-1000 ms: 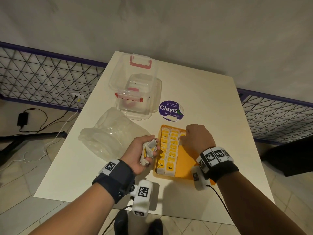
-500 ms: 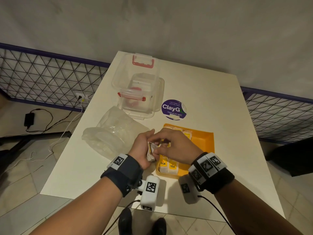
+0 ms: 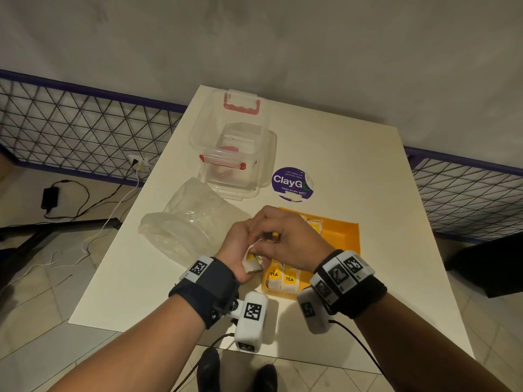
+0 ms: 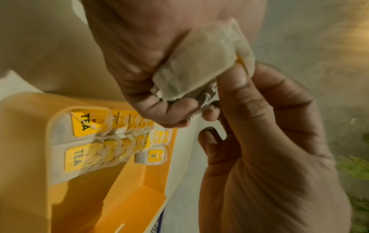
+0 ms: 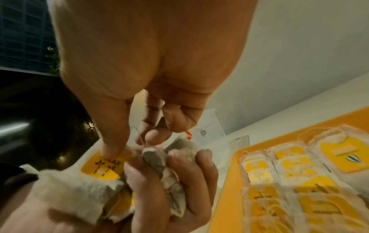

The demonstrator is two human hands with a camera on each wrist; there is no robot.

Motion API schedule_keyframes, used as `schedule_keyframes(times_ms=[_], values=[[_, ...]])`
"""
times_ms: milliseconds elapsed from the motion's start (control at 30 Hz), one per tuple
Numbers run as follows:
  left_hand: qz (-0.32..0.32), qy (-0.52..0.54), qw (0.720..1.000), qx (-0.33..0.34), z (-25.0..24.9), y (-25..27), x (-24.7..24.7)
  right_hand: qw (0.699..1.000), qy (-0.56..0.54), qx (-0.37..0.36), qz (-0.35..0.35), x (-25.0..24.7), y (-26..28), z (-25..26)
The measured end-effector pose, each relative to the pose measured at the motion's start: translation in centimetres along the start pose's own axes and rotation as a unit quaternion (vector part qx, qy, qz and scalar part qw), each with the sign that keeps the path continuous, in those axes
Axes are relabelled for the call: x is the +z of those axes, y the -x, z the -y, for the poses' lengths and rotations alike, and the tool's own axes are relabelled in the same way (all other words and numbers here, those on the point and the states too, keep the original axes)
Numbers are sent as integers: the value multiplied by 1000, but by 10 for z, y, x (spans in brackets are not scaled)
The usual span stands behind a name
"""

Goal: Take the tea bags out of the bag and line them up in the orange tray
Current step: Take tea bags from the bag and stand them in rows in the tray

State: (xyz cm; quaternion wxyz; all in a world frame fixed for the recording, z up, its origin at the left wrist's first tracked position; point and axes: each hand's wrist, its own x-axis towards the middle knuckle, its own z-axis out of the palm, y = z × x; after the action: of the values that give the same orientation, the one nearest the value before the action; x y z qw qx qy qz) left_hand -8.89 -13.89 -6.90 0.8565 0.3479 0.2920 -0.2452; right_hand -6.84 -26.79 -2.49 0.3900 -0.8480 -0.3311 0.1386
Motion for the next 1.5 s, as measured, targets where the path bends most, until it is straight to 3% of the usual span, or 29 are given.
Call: schedule_keyframes(times_ms=[133,300,467,567,900,1067,1300,1500], values=[[5,1,1000,5,-4,3,0,1000,8,-20,13,-7,1,7],[-6,-2,1000,3,-3,2,-6,1000,1,17,16,-13,5,19],[8,21,999,-41,-4,3,-9,990,-38,108,-86,-44,9,9],[24,26,998,-54,-5,5,-11,974,45,176,-139,-68,14,-18],[31,28,997,-65,-3,4,-13,932,167,313,-79,-70,22,-64],[22,24,998,-62,-3,4,-16,919,191,343,-44,-67,18,-64],[20,24,998,-55,0,3,-21,908,198,365,57,-64,13,-62],[23,27,998,-54,3,4,-23,903,212,370,50,-59,8,-68]])
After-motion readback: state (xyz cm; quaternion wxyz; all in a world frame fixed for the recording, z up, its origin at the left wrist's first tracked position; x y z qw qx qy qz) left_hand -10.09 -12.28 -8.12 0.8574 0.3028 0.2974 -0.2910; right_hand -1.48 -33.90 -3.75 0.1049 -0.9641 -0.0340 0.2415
